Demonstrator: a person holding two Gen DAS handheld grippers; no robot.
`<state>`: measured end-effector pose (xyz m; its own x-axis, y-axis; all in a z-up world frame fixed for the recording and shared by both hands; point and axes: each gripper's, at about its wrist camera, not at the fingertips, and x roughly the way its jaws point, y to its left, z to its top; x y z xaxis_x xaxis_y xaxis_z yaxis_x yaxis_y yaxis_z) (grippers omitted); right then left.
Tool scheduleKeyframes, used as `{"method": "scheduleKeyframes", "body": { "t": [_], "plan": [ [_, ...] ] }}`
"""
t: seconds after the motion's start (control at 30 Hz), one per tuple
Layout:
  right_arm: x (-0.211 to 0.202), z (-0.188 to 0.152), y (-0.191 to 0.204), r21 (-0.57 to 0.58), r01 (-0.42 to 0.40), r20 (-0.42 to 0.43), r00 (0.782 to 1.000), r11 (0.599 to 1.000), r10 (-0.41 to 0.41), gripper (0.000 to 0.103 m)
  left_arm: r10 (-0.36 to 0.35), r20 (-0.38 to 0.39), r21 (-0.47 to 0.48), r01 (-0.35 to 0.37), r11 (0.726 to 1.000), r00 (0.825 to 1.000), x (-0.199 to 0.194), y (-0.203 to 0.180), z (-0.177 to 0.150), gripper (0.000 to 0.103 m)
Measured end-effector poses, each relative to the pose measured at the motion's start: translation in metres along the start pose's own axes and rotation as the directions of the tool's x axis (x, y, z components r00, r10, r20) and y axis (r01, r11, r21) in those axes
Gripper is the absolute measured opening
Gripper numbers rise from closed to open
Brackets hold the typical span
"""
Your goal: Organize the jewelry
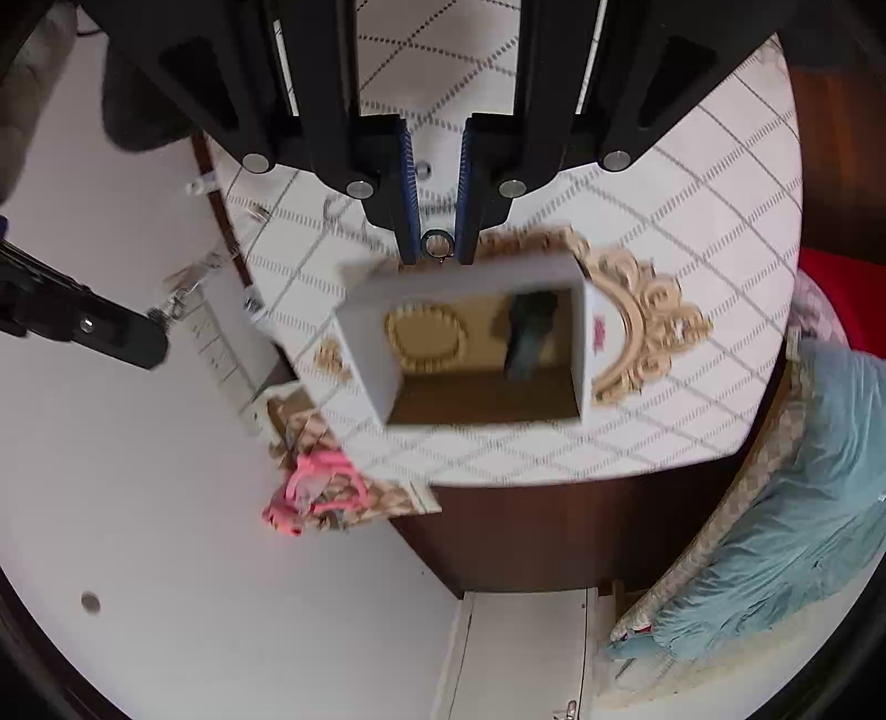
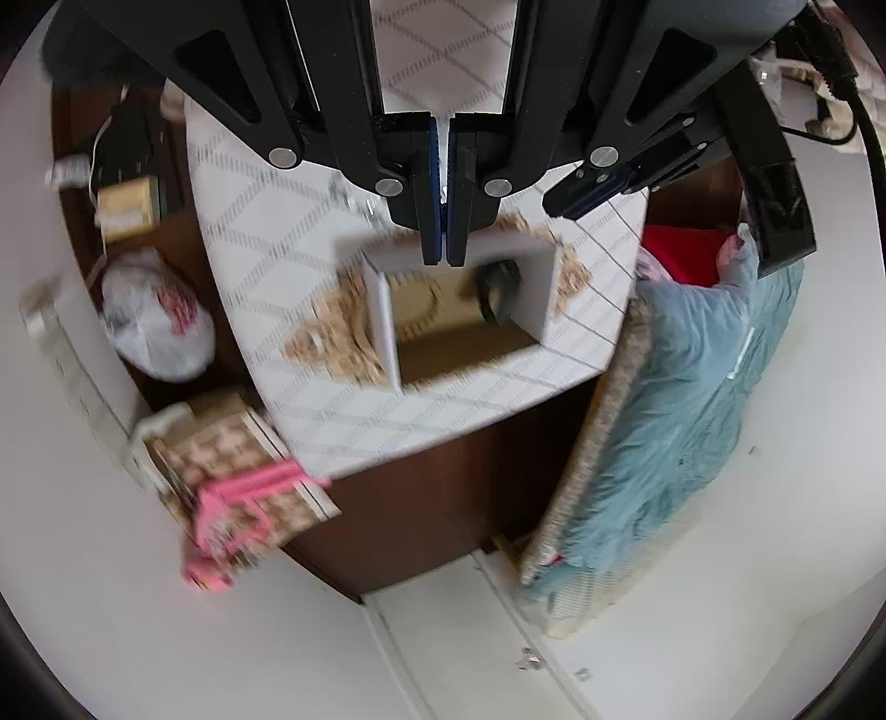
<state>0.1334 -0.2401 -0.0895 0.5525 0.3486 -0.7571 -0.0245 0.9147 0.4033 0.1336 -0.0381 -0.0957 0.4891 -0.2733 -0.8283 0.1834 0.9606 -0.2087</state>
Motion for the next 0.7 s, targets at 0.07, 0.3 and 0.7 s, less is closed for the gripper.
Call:
{"method": "scheduleKeyframes", "body": {
  "t": [0.07, 0.3, 0.7],
  "plan": [
    [0.005, 0.020, 0.010, -0.029, -0.003, 0.007, 1.000, 1.000, 0.003, 0.001, 0.009, 0.014, 0.004, -0.009, 1.000, 1.000, 0.000, 0.004, 0.015, 0.010],
    [0.059, 0.075, 0.026, -0.066, 0.010, -0.056, 0.998, 0.998, -0.014, 0.001, 0.016, -0.024, -0.028, -0.016, 0.999, 1.000, 0.030, 0.036, 0.070, 0.010],
    [0.169, 0.086, 0.009, -0.049, 0.060, -0.269, 0.960, 0.997, -0.071, 0.001, 0.045, -0.194, -0.054, -0.056, 0.997, 0.980, 0.114, 0.068, 0.106, 0.011]
  ]
}}
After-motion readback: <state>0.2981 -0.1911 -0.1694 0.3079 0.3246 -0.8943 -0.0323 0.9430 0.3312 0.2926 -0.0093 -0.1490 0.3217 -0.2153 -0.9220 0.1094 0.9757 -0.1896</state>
